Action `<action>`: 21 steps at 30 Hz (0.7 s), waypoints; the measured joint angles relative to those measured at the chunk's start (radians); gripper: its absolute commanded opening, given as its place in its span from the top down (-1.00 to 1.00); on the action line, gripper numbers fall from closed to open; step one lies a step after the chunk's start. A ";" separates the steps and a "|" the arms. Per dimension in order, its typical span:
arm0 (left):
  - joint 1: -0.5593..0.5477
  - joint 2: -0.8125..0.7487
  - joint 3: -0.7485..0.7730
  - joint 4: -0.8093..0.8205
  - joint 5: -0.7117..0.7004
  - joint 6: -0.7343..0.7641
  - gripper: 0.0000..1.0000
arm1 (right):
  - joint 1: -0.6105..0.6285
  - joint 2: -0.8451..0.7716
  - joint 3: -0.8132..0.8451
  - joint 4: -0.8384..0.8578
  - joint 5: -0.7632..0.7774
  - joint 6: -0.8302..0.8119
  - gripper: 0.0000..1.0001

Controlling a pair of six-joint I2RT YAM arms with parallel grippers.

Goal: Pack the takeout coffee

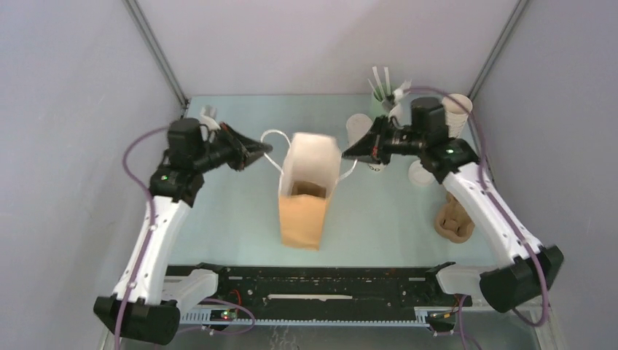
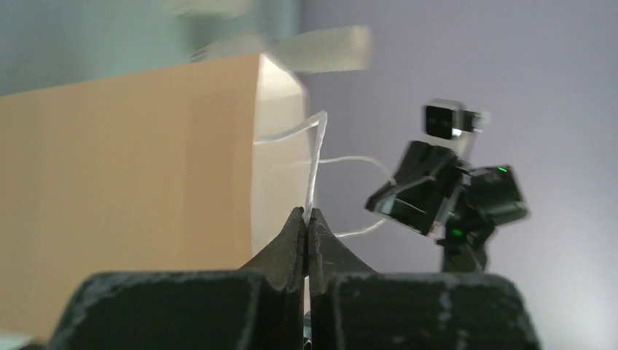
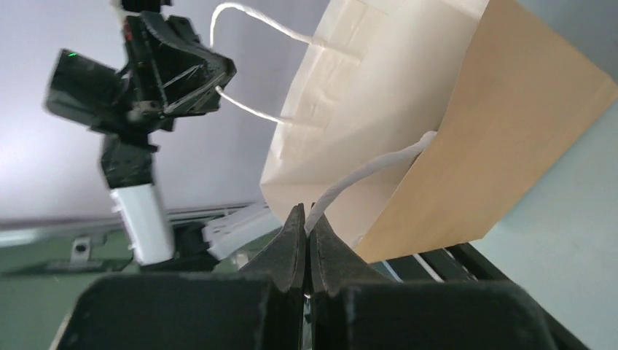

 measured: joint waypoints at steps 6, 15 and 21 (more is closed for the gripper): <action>0.045 0.112 -0.255 -0.126 -0.018 0.038 1.00 | 0.000 0.171 -0.137 -0.060 0.032 -0.041 1.00; 0.016 0.053 0.130 0.020 0.026 0.123 1.00 | 0.014 0.118 0.222 0.082 -0.092 -0.094 1.00; -0.064 -0.094 0.004 0.126 0.008 0.223 1.00 | 0.074 0.075 0.049 0.270 -0.169 -0.182 1.00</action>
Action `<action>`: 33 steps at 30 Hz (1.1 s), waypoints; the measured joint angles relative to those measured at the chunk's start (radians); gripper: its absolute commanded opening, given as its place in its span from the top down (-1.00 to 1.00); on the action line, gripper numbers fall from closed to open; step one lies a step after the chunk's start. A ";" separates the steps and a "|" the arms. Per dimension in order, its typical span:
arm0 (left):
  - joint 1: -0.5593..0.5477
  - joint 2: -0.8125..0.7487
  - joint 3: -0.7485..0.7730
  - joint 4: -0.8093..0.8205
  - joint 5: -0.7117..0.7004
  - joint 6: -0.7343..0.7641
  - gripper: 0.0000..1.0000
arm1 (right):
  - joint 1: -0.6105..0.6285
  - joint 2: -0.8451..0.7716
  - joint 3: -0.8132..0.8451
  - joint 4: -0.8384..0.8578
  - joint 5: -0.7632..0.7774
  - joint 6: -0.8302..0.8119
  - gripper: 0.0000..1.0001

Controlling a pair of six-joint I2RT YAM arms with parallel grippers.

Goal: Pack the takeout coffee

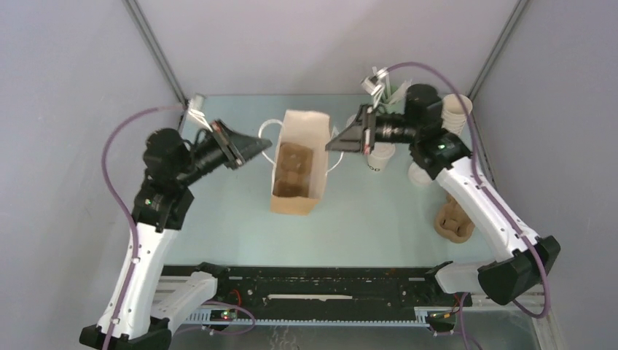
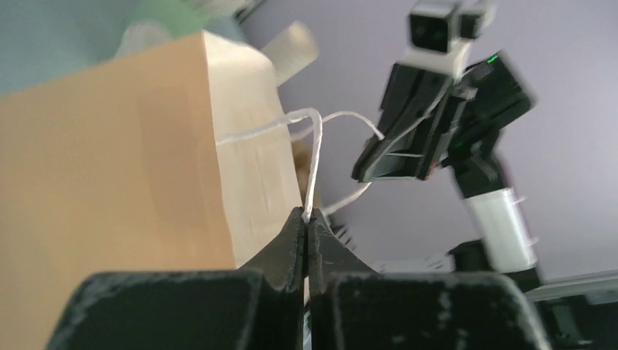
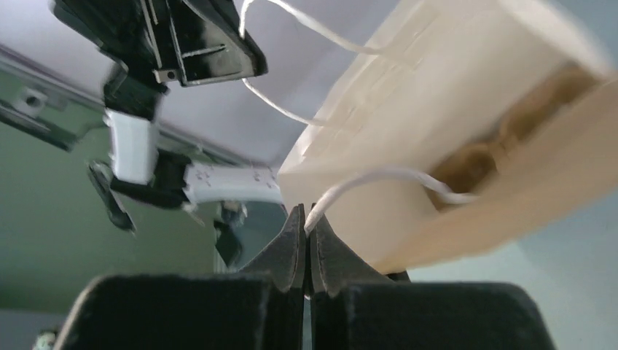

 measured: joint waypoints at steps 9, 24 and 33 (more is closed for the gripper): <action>-0.182 -0.147 -0.414 -0.131 -0.180 0.164 1.00 | 0.131 0.038 -0.194 -0.098 0.005 -0.351 1.00; -0.192 -0.228 -0.349 -0.282 -0.323 0.246 1.00 | 0.239 -0.061 -0.194 -0.145 0.161 -0.429 0.98; -0.185 0.199 0.146 -0.425 -0.508 0.297 1.00 | 0.243 -0.084 -0.193 -0.226 0.412 -0.307 0.79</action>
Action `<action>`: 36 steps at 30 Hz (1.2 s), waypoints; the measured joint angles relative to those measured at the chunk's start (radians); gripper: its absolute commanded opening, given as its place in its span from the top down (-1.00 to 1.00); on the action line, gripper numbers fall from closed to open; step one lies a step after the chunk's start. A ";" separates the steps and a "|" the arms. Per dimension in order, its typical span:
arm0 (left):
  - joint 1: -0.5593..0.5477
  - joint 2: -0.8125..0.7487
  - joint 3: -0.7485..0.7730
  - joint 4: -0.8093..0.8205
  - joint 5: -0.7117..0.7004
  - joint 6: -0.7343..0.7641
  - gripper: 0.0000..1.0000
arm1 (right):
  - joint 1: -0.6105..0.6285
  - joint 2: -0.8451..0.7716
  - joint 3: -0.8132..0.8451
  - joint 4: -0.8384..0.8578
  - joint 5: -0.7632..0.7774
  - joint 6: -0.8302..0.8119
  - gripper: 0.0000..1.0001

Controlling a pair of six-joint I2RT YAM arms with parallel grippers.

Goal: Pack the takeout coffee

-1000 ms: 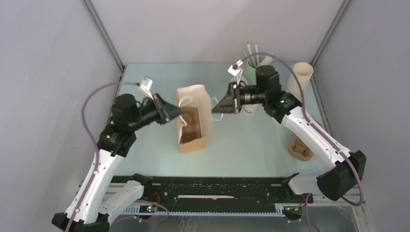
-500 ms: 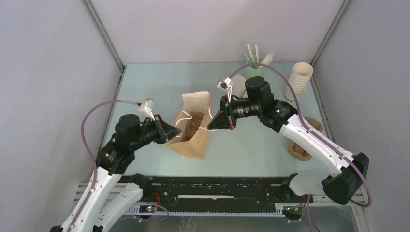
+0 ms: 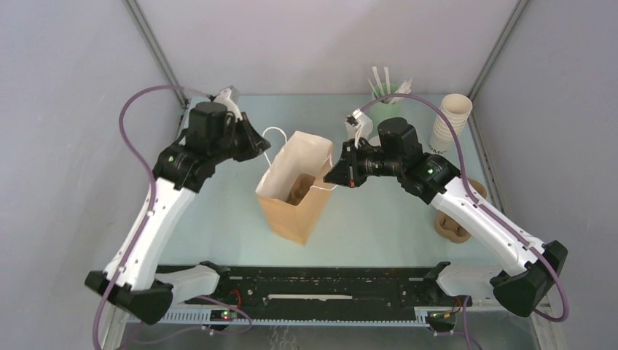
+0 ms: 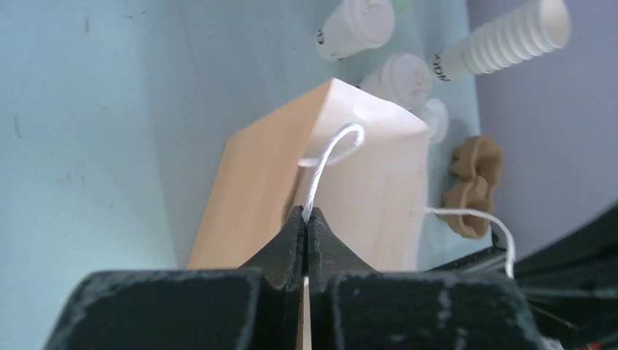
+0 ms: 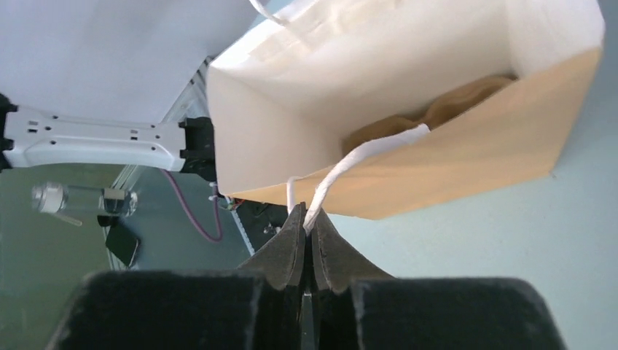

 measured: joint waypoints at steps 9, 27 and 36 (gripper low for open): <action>0.062 0.077 0.043 -0.084 -0.055 -0.016 1.00 | 0.010 -0.065 0.048 -0.181 0.246 0.063 -0.40; 0.175 0.066 -0.015 -0.114 0.098 -0.126 1.00 | -0.385 -0.259 0.159 -0.463 0.515 0.018 -0.99; 0.222 0.039 -0.014 -0.166 0.098 -0.126 1.00 | -0.427 0.243 0.261 -0.483 0.537 0.032 -0.96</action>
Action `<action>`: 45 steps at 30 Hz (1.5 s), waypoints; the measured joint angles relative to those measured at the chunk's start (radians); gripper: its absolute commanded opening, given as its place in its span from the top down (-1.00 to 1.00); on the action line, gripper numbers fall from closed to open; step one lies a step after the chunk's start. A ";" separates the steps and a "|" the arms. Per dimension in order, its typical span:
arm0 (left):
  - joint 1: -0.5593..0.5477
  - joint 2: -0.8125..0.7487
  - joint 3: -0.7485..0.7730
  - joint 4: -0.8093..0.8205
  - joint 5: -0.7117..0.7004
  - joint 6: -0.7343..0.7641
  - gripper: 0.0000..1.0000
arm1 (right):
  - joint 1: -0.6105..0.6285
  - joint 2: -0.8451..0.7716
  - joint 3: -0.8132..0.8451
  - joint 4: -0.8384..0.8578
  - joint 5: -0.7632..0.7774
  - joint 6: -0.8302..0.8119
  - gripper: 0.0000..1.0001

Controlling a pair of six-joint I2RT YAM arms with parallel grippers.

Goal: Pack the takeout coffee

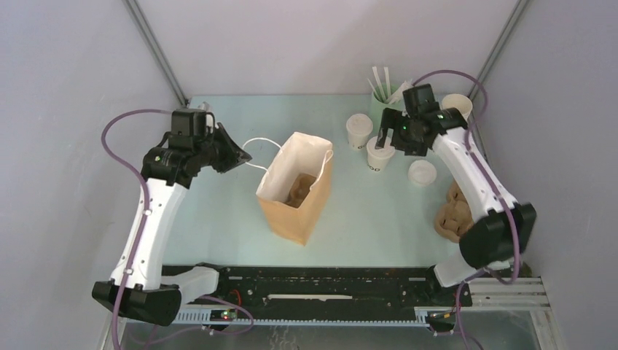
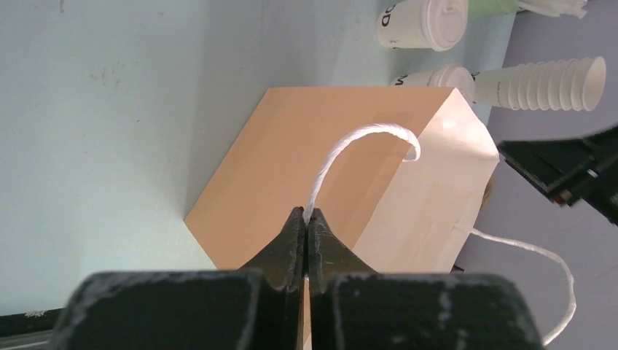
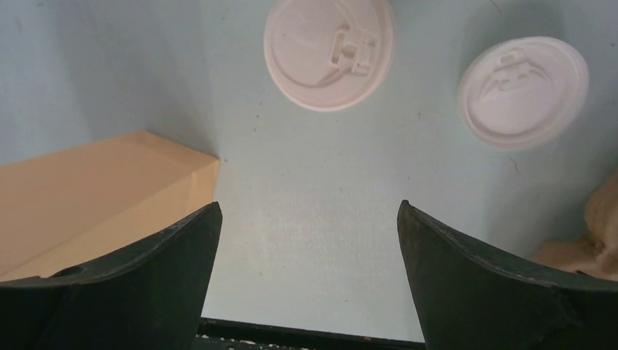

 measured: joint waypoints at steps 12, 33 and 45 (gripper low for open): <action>0.058 -0.075 -0.004 -0.016 0.093 0.027 0.51 | 0.000 0.274 0.214 -0.070 0.035 -0.093 -0.96; 0.058 -0.084 -0.002 -0.071 0.142 0.043 -0.28 | 0.014 0.454 0.279 -0.025 0.054 -0.204 -0.98; 0.058 -0.087 -0.002 -0.077 0.165 0.046 -0.37 | 0.020 0.490 0.310 -0.005 0.090 -0.234 -0.98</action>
